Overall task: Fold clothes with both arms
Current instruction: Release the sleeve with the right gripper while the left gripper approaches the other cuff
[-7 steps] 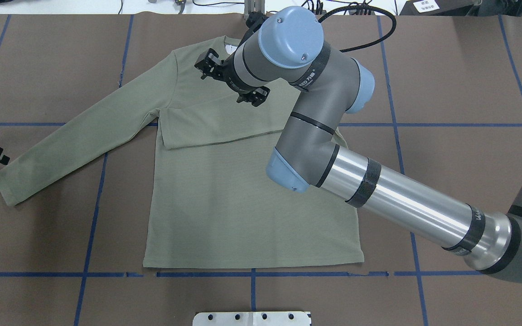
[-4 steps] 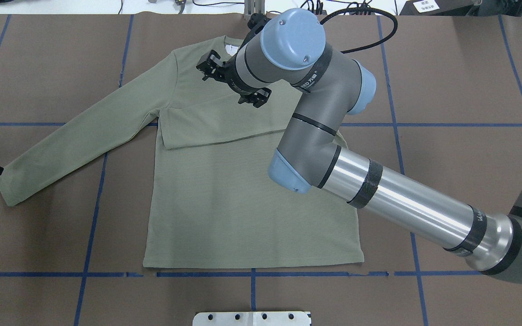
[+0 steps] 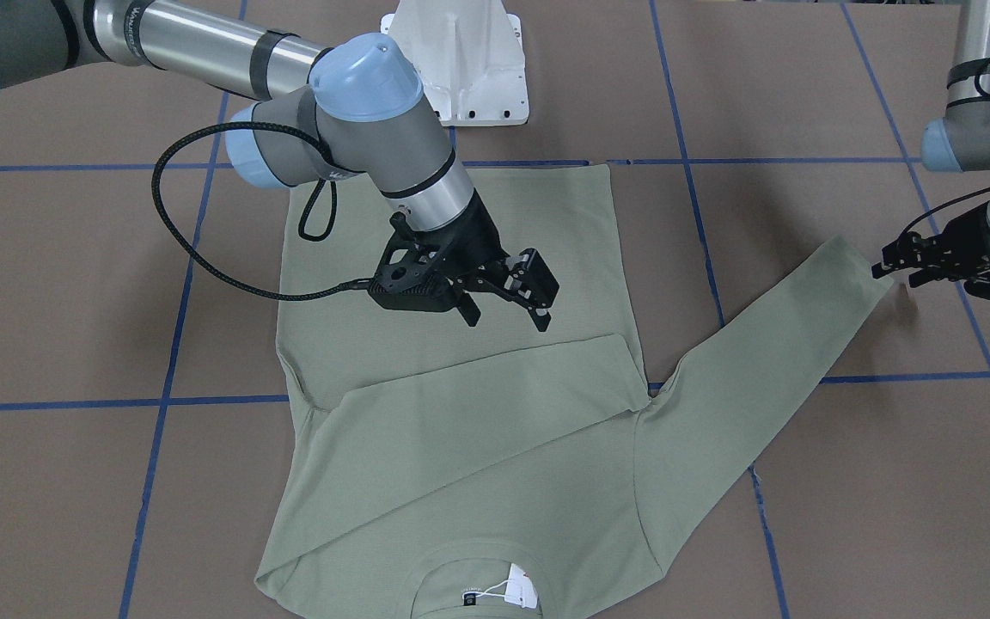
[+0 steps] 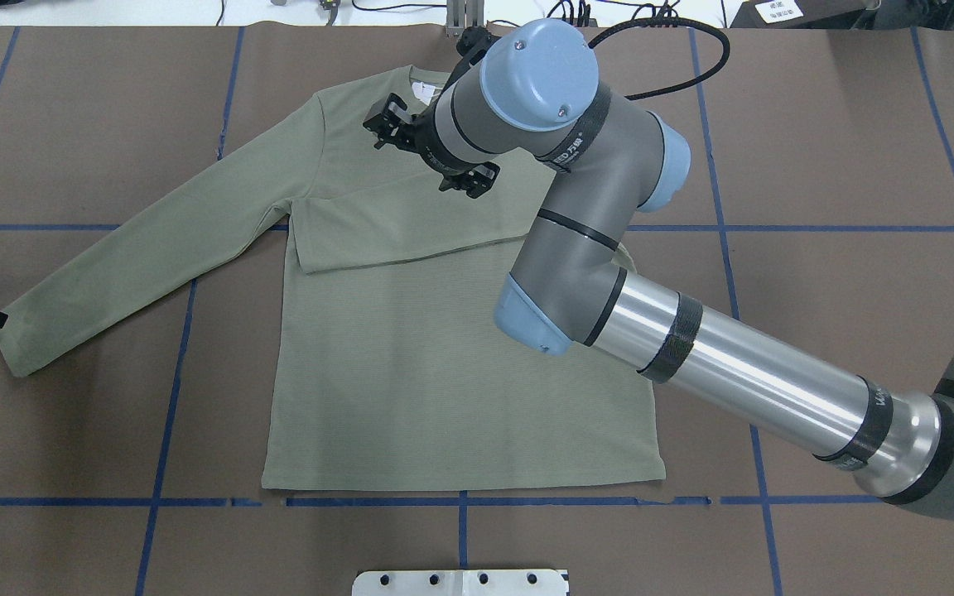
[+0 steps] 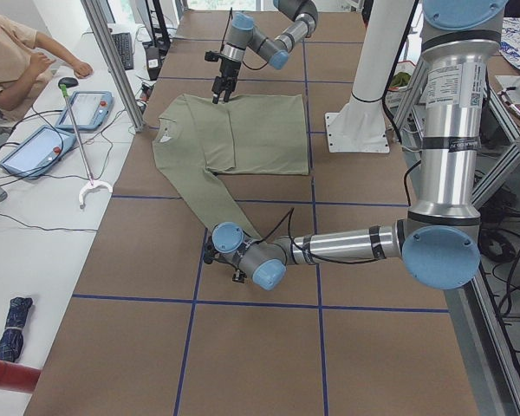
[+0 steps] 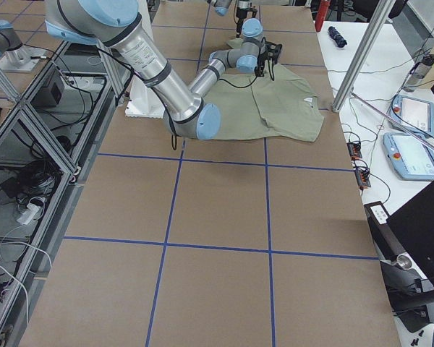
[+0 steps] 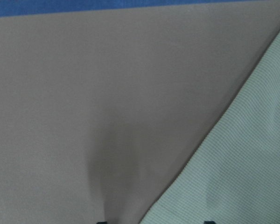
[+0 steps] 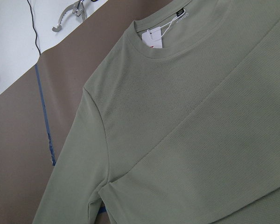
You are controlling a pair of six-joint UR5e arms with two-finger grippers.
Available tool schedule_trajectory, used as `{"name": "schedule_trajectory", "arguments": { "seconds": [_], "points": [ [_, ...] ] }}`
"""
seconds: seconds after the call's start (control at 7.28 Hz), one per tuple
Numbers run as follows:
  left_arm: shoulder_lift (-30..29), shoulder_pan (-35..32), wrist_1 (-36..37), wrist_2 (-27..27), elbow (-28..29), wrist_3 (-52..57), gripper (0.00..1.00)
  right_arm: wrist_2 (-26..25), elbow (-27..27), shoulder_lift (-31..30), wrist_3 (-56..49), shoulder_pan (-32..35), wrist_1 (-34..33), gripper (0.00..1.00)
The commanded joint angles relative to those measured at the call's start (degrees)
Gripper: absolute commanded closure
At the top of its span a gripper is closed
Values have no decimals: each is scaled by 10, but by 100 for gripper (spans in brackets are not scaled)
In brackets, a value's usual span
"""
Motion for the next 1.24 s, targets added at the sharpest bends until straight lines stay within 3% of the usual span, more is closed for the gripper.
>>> {"name": "schedule_trajectory", "arguments": {
  "seconds": [0.0, 0.69, 0.82, 0.96, 1.1],
  "points": [
    [-5, 3, -2, 0, 3, -4, 29, -2, 1, -5, 0, 0, 0, 1],
    [-5, 12, -1, 1, 3, -4, 38, -2, 10, -22, 0, 0, 2, 1],
    [-5, 12, -3, 1, 3, -4, 56, -2, 11, -22, 0, 0, 2, 1],
    [-5, 13, -2, 0, 2, -3, 100, -2, 13, -23, 0, 0, 2, 1],
    [-5, 12, -3, -1, -1, -4, 100, -2, 13, -24, 0, 0, 3, 1]
  ]
}}
